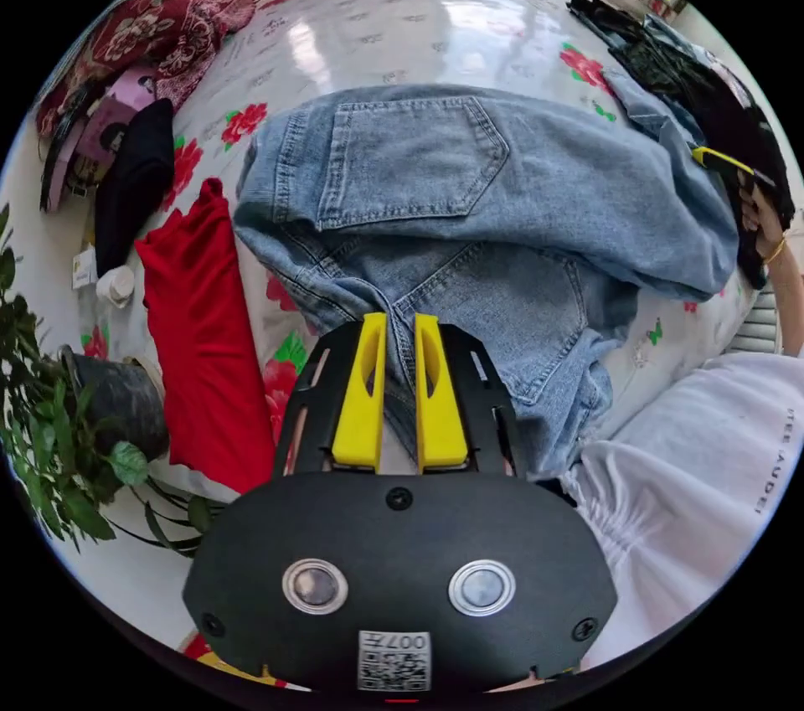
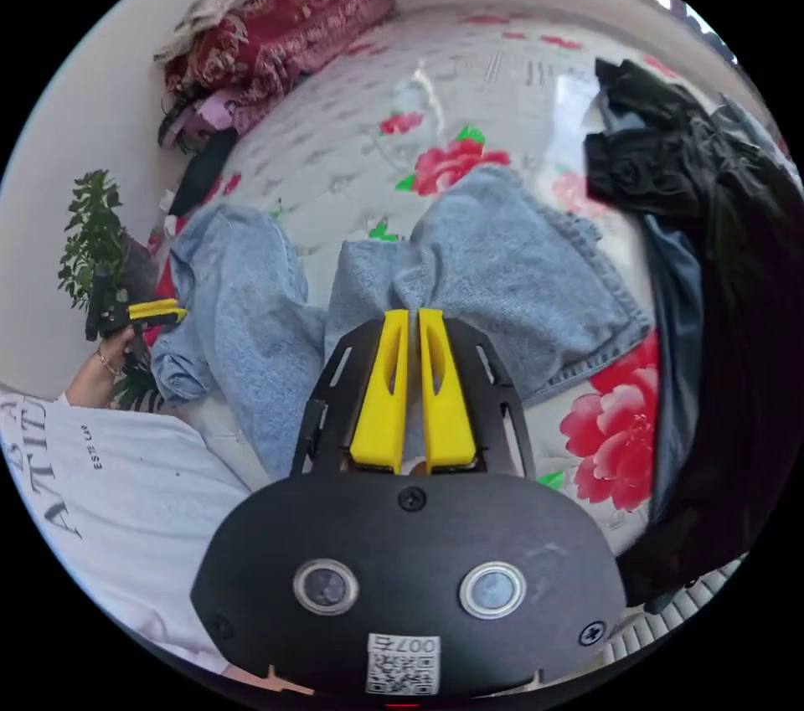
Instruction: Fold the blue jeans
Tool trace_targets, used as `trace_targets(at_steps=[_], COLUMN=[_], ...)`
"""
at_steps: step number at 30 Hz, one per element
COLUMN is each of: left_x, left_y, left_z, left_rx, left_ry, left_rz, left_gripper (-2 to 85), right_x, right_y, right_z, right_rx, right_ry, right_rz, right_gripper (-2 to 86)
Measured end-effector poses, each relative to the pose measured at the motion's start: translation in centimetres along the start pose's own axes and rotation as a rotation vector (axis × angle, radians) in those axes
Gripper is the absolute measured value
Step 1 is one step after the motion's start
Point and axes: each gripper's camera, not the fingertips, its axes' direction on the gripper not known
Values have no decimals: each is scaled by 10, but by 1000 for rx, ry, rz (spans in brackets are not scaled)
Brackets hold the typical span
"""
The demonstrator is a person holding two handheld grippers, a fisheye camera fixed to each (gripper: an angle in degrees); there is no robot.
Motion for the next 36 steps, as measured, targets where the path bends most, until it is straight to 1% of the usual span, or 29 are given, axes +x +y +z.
trace_targets(at_steps=[1,2,4,6,8,9,11,12,13,15,17,18,19,20,21,23,24,25,26,28,29,30,32,34,35,36], left_x=[-13,-21,-43,-51,-48,-44,-36,-30,-29,-42,-51,-58,-70,-76,-88,-103,-109,-114,-118,-128,-127,-123,-112,-93,-88,-77], left_y=[8,11,6,-19,-58,-87,-133,-155,-161,-160,-149,-136,-123,-117,-108,-110,-119,-133,-139,-153,-149,-136,-108,-58,-44,-15], left_z=[-16,-26,-65,-81,-77,-60,-12,29,44,31,7,-16,-41,-54,-78,-103,-110,-107,-104,-88,-87,-83,-73,-53,-47,-38], left_rx=[60,101,278,366,386,345,164,-8,-26,45,131,225,312,355,450,525,559,555,533,412,414,431,413,346,329,301], left_ry=[13,11,-10,4,-8,-27,-65,-88,-7,13,26,17,15,14,-1,-5,-14,-37,-46,-47,-47,-44,-28,1,13,50], left_rz=[-52,-80,-131,-89,-4,50,100,131,151,64,45,23,-34,-69,-138,-218,-242,-260,-282,-387,-398,-401,-403,-421,-429,-438], left_gripper=[49,48,70,93,119,132,140,130,88,10,2,-1,-1,-1,2,12,28,50,54,65,67,73,85,101,104,111], right_x=[0,1,9,10,7,0,-16,-27,-38,-56,-72,-82,-90,-93,-97,-96,-90,-77,-69,-31,-22,-4,15,45,54,71], right_y=[15,21,42,54,58,58,55,51,44,33,19,9,-2,-8,-22,-52,-77,-104,-117,-156,-159,-153,-118,-55,-38,-3], right_z=[-30,-43,-90,-119,-141,-153,-166,-174,-181,-192,-205,-215,-223,-227,-232,-231,-225,-212,-205,-162,-152,-134,-115,-87,-80,-66], right_rx=[107,147,301,426,514,565,626,654,664,689,713,733,760,777,812,849,853,835,810,581,520,437,415,333,303,236], right_ry=[20,25,16,14,8,13,35,49,71,130,177,220,264,282,311,365,388,385,371,347,345,322,295,285,269,228], right_rz=[4,13,88,131,162,160,144,125,87,23,-45,-92,-143,-164,-197,-215,-198,-157,-123,-3,32,77,108,210,243,321], right_gripper=[11,9,4,2,1,1,1,1,1,2,2,3,4,5,7,13,19,26,32,55,61,69,80,95,98,104])
